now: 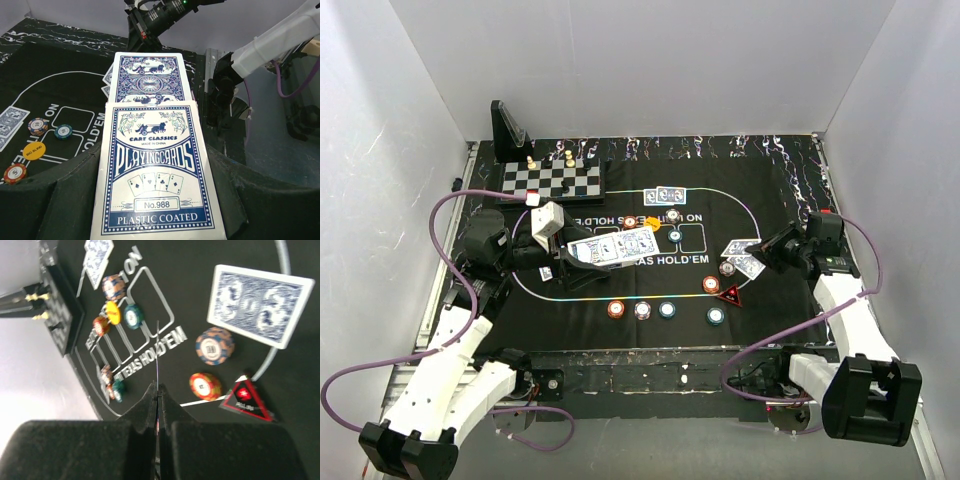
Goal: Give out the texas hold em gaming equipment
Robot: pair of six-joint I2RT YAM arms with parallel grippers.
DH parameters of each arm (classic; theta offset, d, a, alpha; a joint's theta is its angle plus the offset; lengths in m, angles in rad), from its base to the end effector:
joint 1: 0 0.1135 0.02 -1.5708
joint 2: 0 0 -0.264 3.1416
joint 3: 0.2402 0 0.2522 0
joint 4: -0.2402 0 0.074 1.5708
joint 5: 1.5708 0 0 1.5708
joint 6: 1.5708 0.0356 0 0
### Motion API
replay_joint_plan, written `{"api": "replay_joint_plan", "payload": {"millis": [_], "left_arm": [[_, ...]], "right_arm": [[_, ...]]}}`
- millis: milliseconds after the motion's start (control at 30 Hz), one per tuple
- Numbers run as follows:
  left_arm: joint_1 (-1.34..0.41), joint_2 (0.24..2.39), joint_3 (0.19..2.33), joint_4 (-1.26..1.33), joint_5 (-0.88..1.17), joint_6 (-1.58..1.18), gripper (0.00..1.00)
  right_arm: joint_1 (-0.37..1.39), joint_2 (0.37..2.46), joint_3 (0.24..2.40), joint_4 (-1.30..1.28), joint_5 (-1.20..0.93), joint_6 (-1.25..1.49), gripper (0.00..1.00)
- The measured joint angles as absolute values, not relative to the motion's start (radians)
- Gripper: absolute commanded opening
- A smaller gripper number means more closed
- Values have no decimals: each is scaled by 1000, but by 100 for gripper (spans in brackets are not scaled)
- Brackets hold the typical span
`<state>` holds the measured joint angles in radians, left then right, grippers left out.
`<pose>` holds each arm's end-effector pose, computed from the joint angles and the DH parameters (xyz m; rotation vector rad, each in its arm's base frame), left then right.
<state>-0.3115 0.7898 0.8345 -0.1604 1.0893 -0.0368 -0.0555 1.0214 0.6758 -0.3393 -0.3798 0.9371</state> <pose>0.1484 -0.0809 0.3614 1.0401 1.4203 -1.1634 0.2163 0.0012 0.2444 0.9290 2.1648 0.8827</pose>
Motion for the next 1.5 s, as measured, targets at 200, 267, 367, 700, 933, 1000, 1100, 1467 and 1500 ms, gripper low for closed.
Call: {"api": "replay_joint_plan", "payload": {"millis": [200,267,367,700,933,1000,1100,1467,1500], "left_arm": [[-311,785,839,-180,1089,-26,0],[-311,783,839,-180,1089,-27,0],[-311,783,840,-179,1090,-28,0],[-311,783,847,-178,1097,-31,0],[-311,783,847,-179,1111,-35,0],[-311,783,847,-179,1118,-36,0],[-311,783,849,-179,1127,-36,0],[-311,784,851,-176,1141,-43,0],[-311,784,851,-175,1141,-44,0]], "right_arm": [[-109,1053,596,-303,-293,903,1],[-125,1074,577,-278,-273,893,1],[-144,1119,565,-241,-256,885,1],[-170,1180,533,-154,-221,878,15],[-170,1192,512,-188,-191,881,51],[-170,1188,512,-210,-184,883,59],[-170,1142,512,-266,-166,884,66],[-1,889,610,-462,-170,892,71],[54,897,635,-459,-195,893,72]]}}
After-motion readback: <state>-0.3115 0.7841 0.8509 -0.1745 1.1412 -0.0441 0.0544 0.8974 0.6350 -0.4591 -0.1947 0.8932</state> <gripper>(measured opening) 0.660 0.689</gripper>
